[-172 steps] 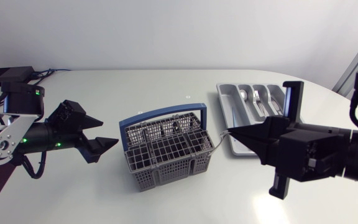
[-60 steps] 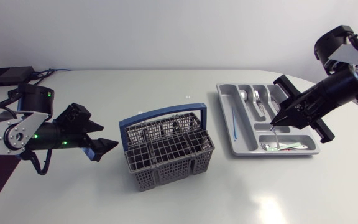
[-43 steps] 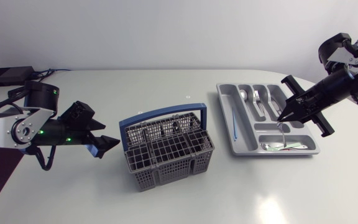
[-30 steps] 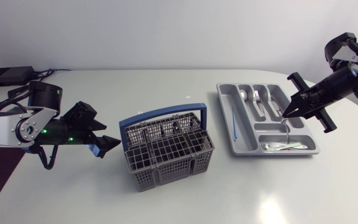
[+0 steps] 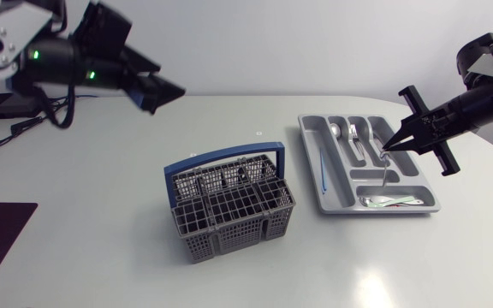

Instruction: Unload the cutlery basket into the drawer organizer.

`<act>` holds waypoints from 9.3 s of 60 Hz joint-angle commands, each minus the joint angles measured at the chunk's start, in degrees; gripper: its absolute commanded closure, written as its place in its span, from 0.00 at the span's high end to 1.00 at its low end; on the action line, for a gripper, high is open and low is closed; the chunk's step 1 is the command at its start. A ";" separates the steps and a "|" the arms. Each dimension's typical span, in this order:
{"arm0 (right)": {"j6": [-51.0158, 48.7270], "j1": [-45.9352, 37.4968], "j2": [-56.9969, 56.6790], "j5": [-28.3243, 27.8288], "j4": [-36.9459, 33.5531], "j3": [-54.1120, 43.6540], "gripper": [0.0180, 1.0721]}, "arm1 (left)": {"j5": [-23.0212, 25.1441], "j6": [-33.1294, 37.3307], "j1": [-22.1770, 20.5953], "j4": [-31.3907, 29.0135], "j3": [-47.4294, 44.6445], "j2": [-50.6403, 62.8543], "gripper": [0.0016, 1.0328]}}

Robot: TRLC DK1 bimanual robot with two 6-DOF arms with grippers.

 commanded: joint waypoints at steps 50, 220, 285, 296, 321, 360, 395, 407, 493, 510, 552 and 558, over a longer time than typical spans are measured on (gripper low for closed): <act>37.51 2.66 -8.25 -20.09 10.55 7.22 0.05 | -1.20 -12.42 -27.37 -11.77 54.82 49.03 0.89; 53.59 3.27 -10.36 -19.48 23.03 0.80 0.71 | 2.84 -11.63 -29.31 -7.46 42.60 42.26 0.03; 70.73 5.29 -15.19 -18.07 34.02 -3.15 0.72 | 2.49 -13.56 -29.13 -5.53 43.30 43.67 0.03; 71.35 5.47 -17.74 -18.07 32.17 -4.91 0.72 | 2.05 -13.83 -28.87 -5.53 44.53 44.63 0.03; 76.18 3.18 -28.64 -17.98 32.70 -17.57 0.72 | 1.52 -15.94 -28.43 -5.00 45.76 44.90 0.03; 107.38 5.29 -20.47 -17.28 37.88 -19.59 0.63 | -2.52 -39.49 -25.44 4.76 44.09 44.81 0.03; 123.91 9.95 -6.84 -16.31 45.44 -12.47 0.63 | -5.69 -48.90 -26.58 9.68 39.70 43.67 0.03; 125.93 11.53 -5.09 -14.55 46.67 -11.94 0.60 | -5.69 -49.34 -26.49 10.12 38.99 42.96 0.03; 127.51 13.64 -2.71 -13.32 52.30 -13.70 0.08 | -5.78 -50.21 -26.76 11.00 36.71 39.97 0.03; 127.25 14.35 -3.42 -12.45 53.35 -14.84 0.06 | -5.69 -50.21 -26.67 11.35 36.62 40.24 0.03; 119.60 10.74 -3.33 -15.61 49.13 -16.16 0.06 | -5.69 -49.95 -23.59 13.90 35.13 34.97 0.92; 116.26 8.72 -3.42 -16.93 47.46 -16.51 0.06 | -5.69 -49.34 -22.89 14.07 34.25 33.91 0.92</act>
